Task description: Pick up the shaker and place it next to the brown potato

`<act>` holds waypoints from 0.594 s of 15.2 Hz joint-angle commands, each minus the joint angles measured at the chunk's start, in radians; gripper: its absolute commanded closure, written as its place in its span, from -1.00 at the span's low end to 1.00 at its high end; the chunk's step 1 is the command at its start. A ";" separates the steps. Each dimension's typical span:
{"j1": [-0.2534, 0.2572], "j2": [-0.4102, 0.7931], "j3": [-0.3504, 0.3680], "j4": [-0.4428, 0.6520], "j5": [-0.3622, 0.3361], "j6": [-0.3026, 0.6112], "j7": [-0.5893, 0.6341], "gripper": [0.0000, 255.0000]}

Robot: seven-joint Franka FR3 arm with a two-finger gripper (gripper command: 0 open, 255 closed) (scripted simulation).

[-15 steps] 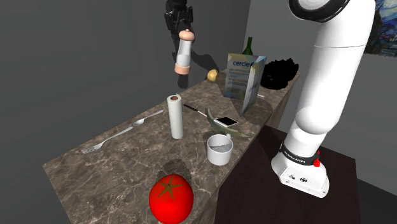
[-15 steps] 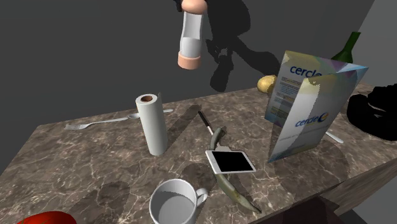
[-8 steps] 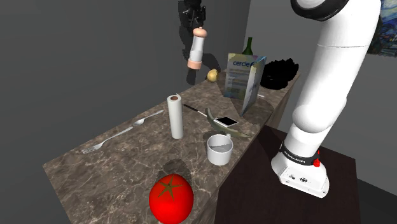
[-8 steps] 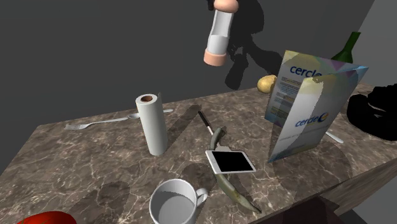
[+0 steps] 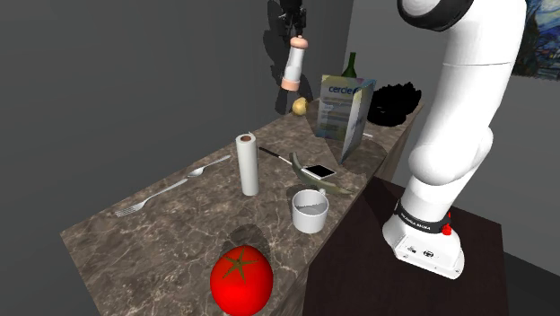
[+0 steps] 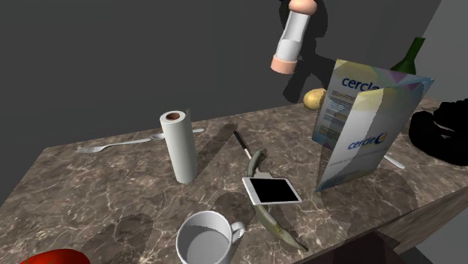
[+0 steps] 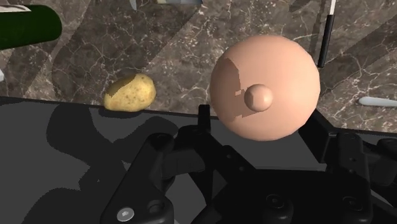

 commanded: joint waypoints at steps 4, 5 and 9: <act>-0.068 0.060 -0.044 0.083 0.008 -0.003 -0.115 1.00; -0.081 0.077 -0.053 0.107 0.009 -0.006 -0.137 1.00; -0.136 0.164 -0.082 0.232 0.019 -0.031 -0.224 1.00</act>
